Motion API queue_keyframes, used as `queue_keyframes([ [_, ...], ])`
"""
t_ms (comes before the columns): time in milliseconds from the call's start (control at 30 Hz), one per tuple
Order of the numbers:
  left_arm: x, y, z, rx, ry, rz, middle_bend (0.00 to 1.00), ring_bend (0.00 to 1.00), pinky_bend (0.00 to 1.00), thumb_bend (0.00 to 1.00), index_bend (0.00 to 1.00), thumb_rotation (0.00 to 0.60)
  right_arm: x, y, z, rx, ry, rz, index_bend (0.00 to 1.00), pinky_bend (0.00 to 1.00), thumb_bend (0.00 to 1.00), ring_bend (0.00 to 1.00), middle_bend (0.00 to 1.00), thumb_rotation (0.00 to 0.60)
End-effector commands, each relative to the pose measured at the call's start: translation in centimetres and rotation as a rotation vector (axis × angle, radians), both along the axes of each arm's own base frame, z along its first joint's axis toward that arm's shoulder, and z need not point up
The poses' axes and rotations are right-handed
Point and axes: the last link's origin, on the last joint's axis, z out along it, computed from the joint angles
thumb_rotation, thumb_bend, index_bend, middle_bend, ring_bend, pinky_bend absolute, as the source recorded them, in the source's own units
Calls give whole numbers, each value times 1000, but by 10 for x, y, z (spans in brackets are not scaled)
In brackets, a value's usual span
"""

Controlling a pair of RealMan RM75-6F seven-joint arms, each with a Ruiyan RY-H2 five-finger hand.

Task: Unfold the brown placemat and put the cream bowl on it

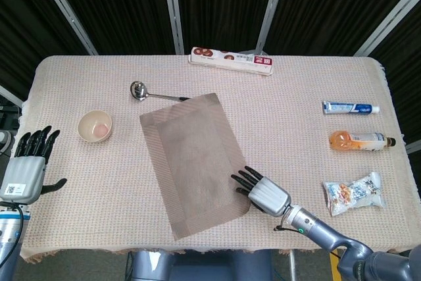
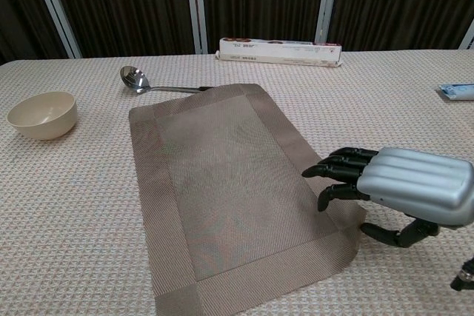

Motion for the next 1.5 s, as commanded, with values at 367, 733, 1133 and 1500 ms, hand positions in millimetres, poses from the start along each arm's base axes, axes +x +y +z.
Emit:
queue_keyframes([
  [367,0,-1,-2,-8,0,-1,0,0,0,0,0,600,-9,5,2,2,-30,-4,737,0,453,0,64,600],
  [733,1,-2,-3,-13,-5,0,0,0,0,0,0,600,-29,33,33,27,-33,93,742,0,454,0,89,600],
  [1133,-1,1,-4,-29,-8,1,0,0,0,0,0,600,-73,34,146,-225,222,391,743,0,449,0,136,600],
  [1500,-5,1,-3,-24,1,12,0,0,0,0,0,600,-47,-64,171,-421,468,687,737,0,445,0,105,600],
])
